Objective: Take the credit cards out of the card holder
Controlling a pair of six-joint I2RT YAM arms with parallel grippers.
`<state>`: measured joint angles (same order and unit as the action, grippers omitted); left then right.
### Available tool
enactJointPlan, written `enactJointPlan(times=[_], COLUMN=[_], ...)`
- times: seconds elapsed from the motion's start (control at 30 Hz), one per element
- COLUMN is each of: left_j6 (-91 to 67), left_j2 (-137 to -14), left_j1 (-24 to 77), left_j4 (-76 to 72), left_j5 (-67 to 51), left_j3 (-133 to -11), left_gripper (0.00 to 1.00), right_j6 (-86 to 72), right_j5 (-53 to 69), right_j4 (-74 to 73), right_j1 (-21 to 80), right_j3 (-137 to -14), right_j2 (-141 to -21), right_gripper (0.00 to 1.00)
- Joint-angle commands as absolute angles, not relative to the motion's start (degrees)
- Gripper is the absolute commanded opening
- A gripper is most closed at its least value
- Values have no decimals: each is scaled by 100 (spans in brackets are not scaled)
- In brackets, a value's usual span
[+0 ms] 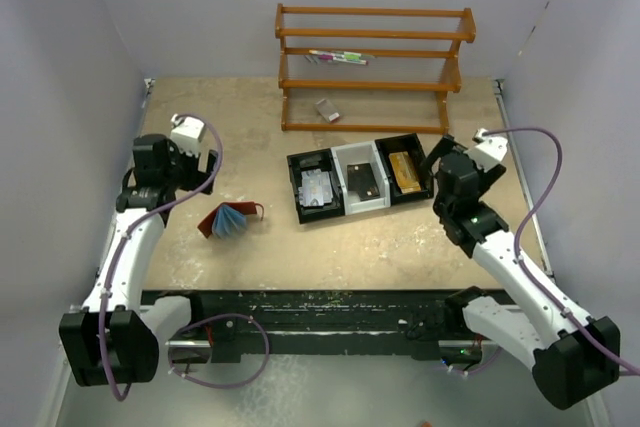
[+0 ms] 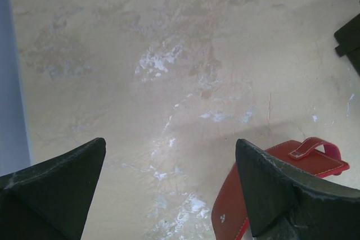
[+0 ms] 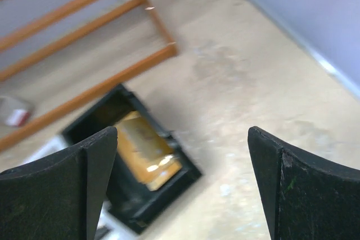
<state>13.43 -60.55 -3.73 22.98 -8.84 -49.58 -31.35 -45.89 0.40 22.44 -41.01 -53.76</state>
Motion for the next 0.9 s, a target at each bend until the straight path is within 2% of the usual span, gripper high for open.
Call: enactJointPlan(times=[0.0,0.1,0.27,0.47,0.7,0.8,0.87], left_j6=[1077,661,415,302,-74,-88,-122], left_j2=[-5608,-5378,-5211,-5408,-4701,-4489,-4386], left_j1=[-396,-396,-398,-396,-396,-396,-396], left_j4=[1073,642,-380,-529,-1628,-1480,-1430], left_j5=[-1025,-1086,-880,-810,-225,-178,-98], left_j3=[-4235,-3771,-2903,-2478,-1257,-1216,-1199], left_gripper=[99,99,99,99,99,99,99], right_j6=[-1546,-1144,-1437,-1909,-2196,-2023,-1686], right_j5=[-5946,-6075,-5947,-6015,-6178,-6211,-5583], right_j4=[1054,1754,2206,1843,1852,1857,1623], right_j1=[2214,2159,1918,1515,1485,1482,1485], right_j3=[-3416,-2978,-2408,-2166,-1988,-1996,-1980], right_j2=[-5117,-4900,-4101,-3787,-4128,-4147,-3903], right_gripper=[100,100,100,100,100,100,100])
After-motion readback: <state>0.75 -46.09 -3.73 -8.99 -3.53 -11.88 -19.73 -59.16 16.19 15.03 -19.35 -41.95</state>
